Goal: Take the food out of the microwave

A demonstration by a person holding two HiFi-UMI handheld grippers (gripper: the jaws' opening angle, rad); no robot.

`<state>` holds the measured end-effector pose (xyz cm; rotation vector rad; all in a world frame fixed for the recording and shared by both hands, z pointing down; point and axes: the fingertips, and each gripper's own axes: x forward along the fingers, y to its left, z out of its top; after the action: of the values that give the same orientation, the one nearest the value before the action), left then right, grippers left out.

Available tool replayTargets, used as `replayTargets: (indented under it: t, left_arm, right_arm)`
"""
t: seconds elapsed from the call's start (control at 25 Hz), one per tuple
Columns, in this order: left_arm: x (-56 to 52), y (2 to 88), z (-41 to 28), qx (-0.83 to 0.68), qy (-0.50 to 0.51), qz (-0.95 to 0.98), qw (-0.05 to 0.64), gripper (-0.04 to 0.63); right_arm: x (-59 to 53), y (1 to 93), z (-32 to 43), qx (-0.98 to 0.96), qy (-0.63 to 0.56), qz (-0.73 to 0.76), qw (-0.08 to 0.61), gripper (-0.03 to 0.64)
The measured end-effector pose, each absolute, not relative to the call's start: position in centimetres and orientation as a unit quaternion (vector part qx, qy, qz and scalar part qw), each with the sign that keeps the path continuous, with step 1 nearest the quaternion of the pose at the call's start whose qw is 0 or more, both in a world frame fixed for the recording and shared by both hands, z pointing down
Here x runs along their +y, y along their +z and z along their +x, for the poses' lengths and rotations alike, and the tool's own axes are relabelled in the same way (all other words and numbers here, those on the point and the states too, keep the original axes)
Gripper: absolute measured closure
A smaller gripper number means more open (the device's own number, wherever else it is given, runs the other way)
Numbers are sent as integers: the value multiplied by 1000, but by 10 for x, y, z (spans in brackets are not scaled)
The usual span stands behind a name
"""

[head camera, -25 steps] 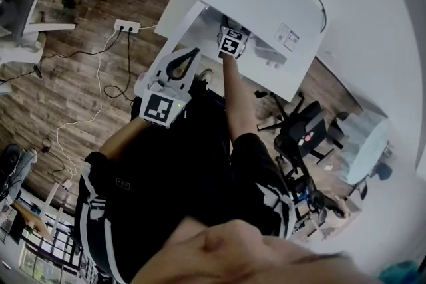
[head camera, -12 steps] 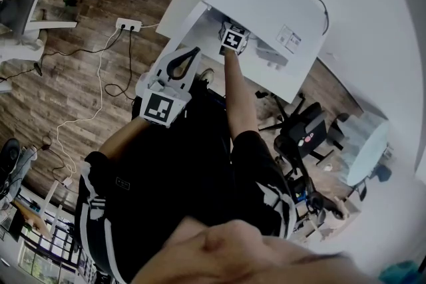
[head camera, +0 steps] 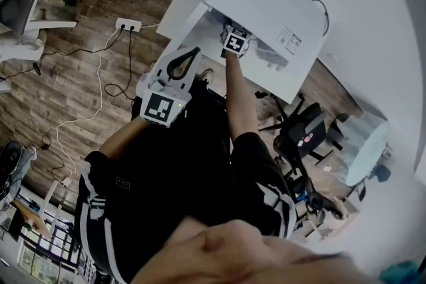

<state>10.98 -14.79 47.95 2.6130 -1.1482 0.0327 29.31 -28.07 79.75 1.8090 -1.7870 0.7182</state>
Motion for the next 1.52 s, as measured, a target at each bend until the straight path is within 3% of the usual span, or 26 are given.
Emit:
replayTargets:
  t: [0.76, 1.52]
  left_arm:
    - [-142, 471, 95, -384, -7, 913, 140, 565]
    - [-109, 465, 57, -282, -16, 947, 152, 565]
  right_arm:
    - [-261, 781, 291, -647, 265, 679, 225, 301]
    - [-170, 738, 261, -597, 271, 733, 185, 301]
